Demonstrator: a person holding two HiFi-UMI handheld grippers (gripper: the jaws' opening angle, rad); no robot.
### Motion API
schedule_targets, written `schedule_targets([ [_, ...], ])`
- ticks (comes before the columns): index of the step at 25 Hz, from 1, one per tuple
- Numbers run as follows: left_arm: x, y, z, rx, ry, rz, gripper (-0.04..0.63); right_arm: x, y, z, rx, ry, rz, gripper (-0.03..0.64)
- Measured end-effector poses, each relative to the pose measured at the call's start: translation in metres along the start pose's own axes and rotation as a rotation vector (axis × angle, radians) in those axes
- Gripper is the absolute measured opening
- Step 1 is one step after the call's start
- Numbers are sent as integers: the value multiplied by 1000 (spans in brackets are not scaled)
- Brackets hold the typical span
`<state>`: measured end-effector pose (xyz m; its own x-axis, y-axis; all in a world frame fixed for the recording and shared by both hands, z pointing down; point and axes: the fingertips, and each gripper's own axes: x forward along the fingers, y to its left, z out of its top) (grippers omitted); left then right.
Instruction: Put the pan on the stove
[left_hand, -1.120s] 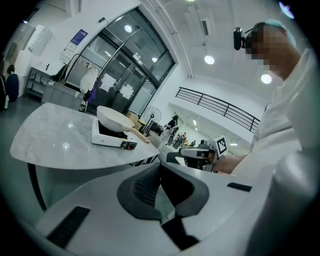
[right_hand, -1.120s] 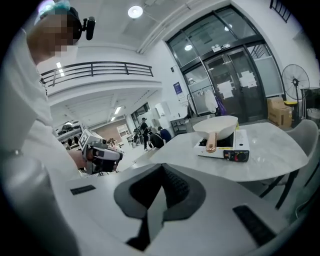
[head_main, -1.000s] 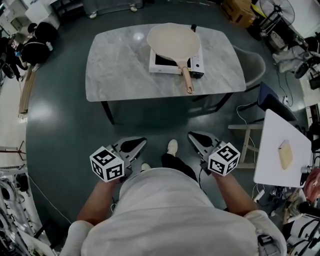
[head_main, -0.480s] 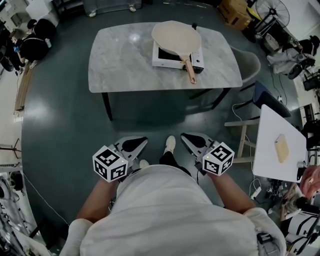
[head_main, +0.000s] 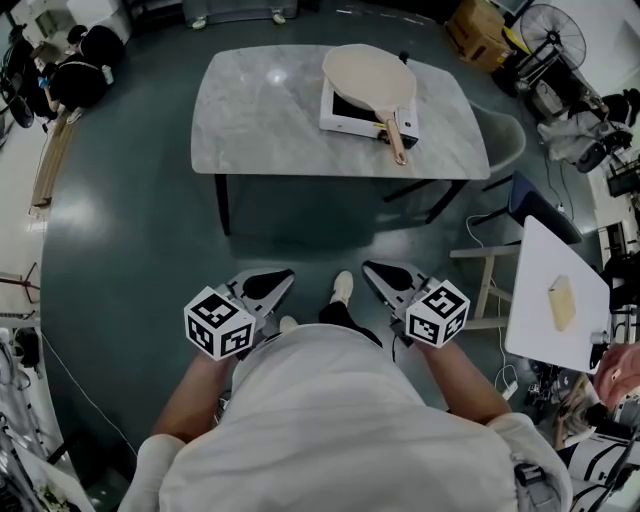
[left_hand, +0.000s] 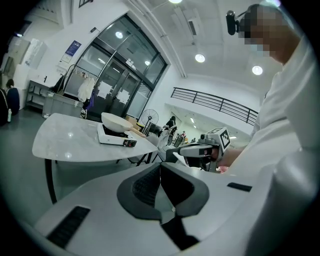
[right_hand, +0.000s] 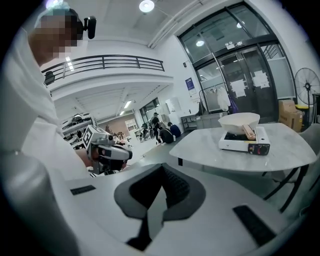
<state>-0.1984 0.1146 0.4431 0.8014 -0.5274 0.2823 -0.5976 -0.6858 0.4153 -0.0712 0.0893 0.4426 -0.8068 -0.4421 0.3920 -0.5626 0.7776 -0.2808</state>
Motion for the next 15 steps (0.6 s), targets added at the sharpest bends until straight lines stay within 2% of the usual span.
schedule_targets([
  [15, -21, -7, -18, -14, 5, 9, 18, 0, 25, -15, -4, 22, 4, 5],
])
